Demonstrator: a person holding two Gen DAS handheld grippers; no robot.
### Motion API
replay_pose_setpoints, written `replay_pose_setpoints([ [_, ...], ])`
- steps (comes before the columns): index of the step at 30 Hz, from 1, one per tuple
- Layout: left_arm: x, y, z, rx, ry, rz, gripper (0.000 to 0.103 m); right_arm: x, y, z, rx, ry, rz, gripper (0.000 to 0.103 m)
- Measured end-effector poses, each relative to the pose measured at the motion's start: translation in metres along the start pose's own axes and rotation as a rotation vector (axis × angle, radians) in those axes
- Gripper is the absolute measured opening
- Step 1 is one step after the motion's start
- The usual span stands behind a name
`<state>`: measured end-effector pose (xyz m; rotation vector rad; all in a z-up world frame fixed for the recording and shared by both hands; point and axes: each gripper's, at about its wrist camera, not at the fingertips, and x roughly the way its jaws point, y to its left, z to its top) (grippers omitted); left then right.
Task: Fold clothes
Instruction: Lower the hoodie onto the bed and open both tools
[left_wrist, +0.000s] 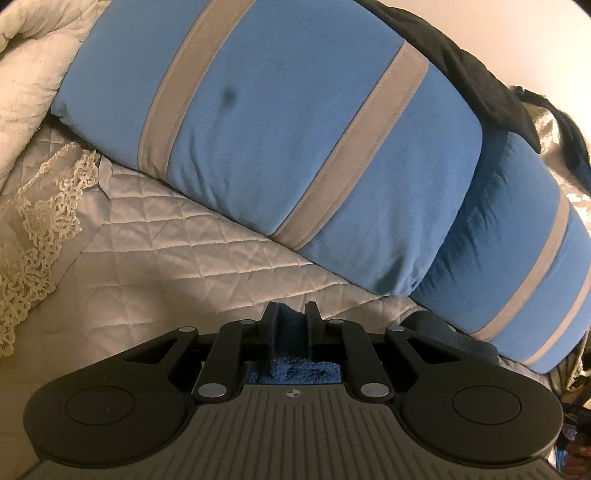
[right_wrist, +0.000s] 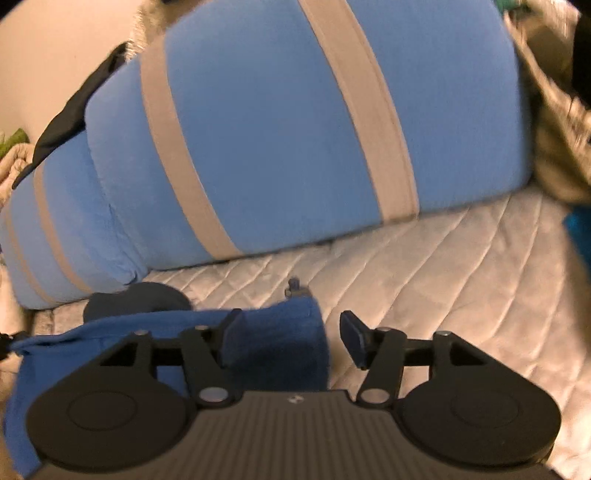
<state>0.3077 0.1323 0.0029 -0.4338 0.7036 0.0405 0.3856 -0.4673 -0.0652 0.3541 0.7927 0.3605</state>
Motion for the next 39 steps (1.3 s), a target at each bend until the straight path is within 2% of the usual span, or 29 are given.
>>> replay_pose_setpoints([
  [4,-0.001,0.001,0.000,0.001,0.004,-0.003,0.015,0.021,-0.012,-0.004,0.022,0.002,0.026,0.070],
  [5,-0.001,0.002,0.000,-0.003,0.007,-0.006,0.015,0.022,-0.013,-0.005,0.024,-0.008,0.035,0.065],
  [6,-0.002,0.002,0.001,-0.009,0.009,-0.010,0.015,0.022,-0.014,-0.005,0.028,-0.017,0.049,0.050],
  [7,-0.003,0.003,0.002,-0.014,0.011,-0.015,0.015,0.022,-0.015,-0.005,0.032,-0.025,0.063,0.019],
  [8,-0.005,0.002,0.003,-0.011,0.010,-0.019,0.015,0.023,-0.016,-0.006,0.036,-0.034,0.076,0.014],
  [13,-0.015,-0.005,0.007,-0.005,-0.004,-0.036,0.015,0.005,0.001,0.001,-0.047,-0.095,0.079,0.010],
  [21,-0.013,-0.010,0.027,-0.030,-0.040,-0.042,0.015,-0.020,0.022,0.027,-0.098,-0.206,0.053,0.009],
  [32,0.030,0.011,0.019,-0.110,0.002,0.030,0.015,0.007,0.037,0.029,-0.115,-0.182,0.010,0.009],
  [34,0.030,0.014,0.022,-0.132,-0.041,0.061,0.015,0.009,0.039,0.029,-0.133,-0.176,-0.006,0.011],
  [35,0.028,0.016,0.023,-0.154,-0.073,0.067,0.020,0.009,0.041,0.029,-0.145,-0.173,-0.016,0.017],
  [36,0.026,0.020,0.025,-0.194,-0.079,0.039,0.026,0.009,0.044,0.029,-0.157,-0.173,-0.030,0.025],
  [38,0.020,0.026,0.027,-0.269,-0.095,-0.025,0.054,0.003,0.051,0.028,-0.187,-0.198,-0.080,0.065],
  [39,0.016,0.028,0.028,-0.303,-0.104,-0.061,0.060,0.000,0.056,0.028,-0.204,-0.210,-0.103,0.078],
])
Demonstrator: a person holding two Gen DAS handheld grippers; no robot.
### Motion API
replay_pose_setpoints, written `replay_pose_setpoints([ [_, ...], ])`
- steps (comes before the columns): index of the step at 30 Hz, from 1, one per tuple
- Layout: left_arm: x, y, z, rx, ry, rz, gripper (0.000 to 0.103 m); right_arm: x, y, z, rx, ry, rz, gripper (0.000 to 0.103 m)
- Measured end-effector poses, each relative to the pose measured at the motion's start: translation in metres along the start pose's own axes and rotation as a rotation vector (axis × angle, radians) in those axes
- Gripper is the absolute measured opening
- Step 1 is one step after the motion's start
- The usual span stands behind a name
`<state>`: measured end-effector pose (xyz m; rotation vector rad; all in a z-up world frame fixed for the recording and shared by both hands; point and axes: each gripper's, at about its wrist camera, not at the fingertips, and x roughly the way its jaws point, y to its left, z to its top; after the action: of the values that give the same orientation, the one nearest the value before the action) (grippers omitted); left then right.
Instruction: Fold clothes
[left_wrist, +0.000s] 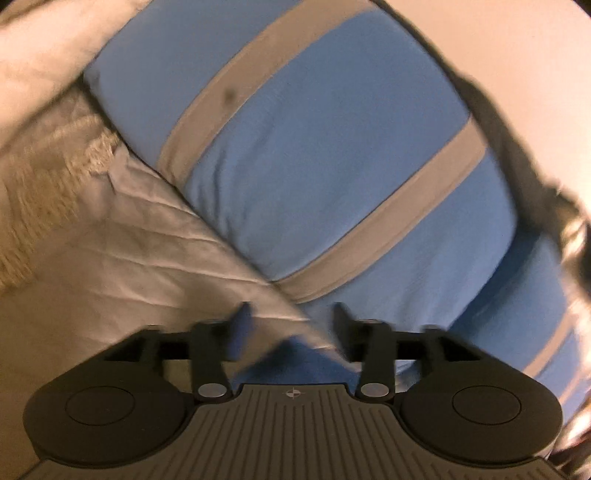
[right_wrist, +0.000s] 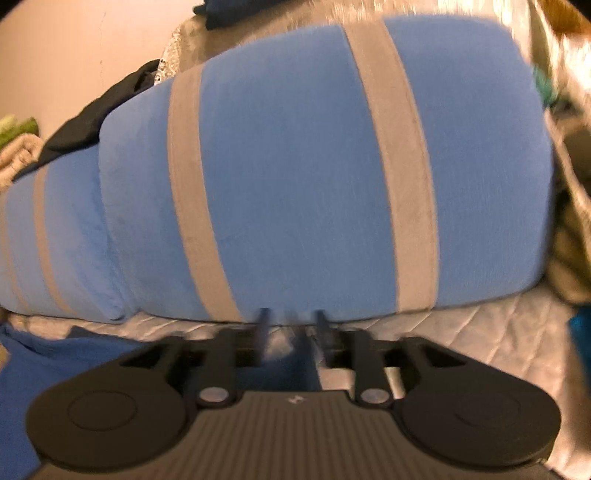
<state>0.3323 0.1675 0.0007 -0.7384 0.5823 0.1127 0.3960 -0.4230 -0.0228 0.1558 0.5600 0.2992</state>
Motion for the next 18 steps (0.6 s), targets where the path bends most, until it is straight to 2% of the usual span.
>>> replay_pose_setpoints([
  [1,-0.005,-0.004,-0.001,0.015,-0.011,-0.010,0.068,-0.005,0.004,0.001,-0.019,-0.010,-0.005,0.097],
  [2,-0.010,-0.008,-0.002,0.030,-0.021,-0.020,0.070,-0.010,0.009,0.002,-0.036,-0.018,0.004,0.101],
  [6,-0.023,-0.041,-0.016,0.247,-0.023,0.013,0.071,-0.021,0.030,0.008,-0.092,0.028,0.008,0.103],
  [11,-0.029,-0.085,-0.043,0.498,0.039,0.057,0.071,-0.028,0.059,0.008,-0.151,0.117,-0.003,0.103],
  [18,-0.004,-0.114,-0.084,0.671,0.151,0.078,0.071,-0.014,0.094,-0.007,-0.214,0.199,-0.014,0.103],
])
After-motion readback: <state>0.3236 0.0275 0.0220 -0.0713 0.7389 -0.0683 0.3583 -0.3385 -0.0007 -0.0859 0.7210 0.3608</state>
